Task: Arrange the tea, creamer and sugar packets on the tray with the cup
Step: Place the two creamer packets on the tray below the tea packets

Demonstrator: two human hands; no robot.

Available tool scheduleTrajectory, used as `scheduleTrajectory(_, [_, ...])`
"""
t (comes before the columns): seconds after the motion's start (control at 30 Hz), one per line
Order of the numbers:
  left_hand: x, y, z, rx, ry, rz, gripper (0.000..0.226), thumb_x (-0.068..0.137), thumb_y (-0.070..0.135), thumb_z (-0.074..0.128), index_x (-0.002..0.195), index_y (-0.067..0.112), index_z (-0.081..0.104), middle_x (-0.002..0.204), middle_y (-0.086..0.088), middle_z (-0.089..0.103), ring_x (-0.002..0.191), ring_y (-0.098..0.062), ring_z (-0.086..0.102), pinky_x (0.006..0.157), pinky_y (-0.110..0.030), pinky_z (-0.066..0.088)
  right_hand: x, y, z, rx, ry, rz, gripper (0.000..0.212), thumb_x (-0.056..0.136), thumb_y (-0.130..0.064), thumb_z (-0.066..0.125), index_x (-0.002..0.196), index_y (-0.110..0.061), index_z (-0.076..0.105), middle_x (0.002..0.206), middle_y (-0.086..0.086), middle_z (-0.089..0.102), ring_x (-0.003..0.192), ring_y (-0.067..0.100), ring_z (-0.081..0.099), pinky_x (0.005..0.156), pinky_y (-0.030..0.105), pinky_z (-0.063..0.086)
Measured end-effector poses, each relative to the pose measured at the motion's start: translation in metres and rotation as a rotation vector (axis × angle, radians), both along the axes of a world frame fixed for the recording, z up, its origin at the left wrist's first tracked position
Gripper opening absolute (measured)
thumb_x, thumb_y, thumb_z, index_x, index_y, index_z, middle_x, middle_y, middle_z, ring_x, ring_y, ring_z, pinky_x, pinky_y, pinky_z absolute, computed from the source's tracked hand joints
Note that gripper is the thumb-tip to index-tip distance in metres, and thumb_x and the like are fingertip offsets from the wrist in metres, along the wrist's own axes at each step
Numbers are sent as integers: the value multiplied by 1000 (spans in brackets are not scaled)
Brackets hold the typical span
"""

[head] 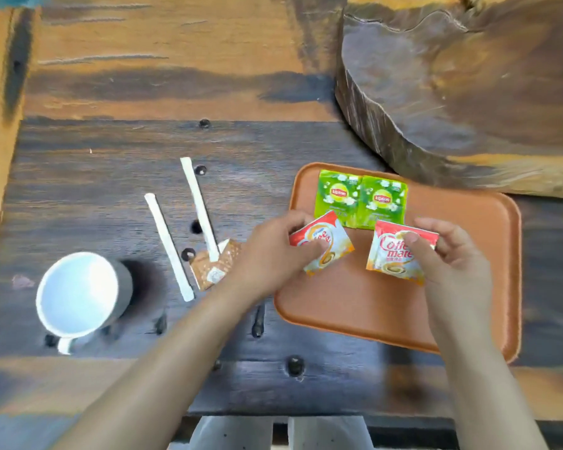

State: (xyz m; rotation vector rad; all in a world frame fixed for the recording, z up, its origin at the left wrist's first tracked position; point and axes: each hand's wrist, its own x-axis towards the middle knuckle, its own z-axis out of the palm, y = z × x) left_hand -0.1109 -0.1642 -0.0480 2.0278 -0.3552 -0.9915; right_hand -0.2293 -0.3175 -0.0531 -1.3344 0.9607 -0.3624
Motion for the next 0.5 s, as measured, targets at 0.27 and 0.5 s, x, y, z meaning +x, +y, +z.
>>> scheduleTrajectory(0.27, [-20, -38, -11, 198, -276, -207, 23, 82, 19, 64, 105, 14, 65, 89, 0, 60, 81, -17, 53, 58, -16, 31, -27, -10, -19, -42, 77, 26, 26, 86, -2, 59, 86, -28, 61, 64, -17, 69, 58, -5, 59, 54, 14, 47])
scheduleTrajectory(0.5, [-44, -28, -31, 261, -696, -182, 40, 81, 21, 62, 119, 16, 54, 119, -7, 55, 110, -23, 46, 89, -26, 33, -29, -8, -32, -80, 128, 83, 27, 85, -3, 60, 86, -30, 63, 82, 0, 70, 68, 10, 62, 66, 32, 50])
